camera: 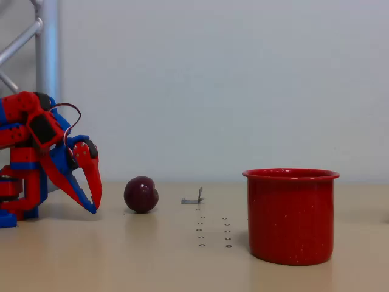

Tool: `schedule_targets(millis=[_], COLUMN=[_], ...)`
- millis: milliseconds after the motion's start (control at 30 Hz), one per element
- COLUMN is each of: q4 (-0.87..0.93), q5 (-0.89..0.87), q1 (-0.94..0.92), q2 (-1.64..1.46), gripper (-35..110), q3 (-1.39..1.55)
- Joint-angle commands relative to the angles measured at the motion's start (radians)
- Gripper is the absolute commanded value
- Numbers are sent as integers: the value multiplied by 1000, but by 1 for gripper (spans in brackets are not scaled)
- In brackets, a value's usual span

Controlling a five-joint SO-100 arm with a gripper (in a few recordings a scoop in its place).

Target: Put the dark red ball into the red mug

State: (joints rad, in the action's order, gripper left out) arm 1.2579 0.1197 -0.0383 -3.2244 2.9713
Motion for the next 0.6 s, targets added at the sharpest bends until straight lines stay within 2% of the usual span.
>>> schedule_targets(millis=[0,567], q4=[3,3], q5=[17,28], q1=[41,49], q2=[-72,-72], gripper=[-2,-2], q3=[17,17])
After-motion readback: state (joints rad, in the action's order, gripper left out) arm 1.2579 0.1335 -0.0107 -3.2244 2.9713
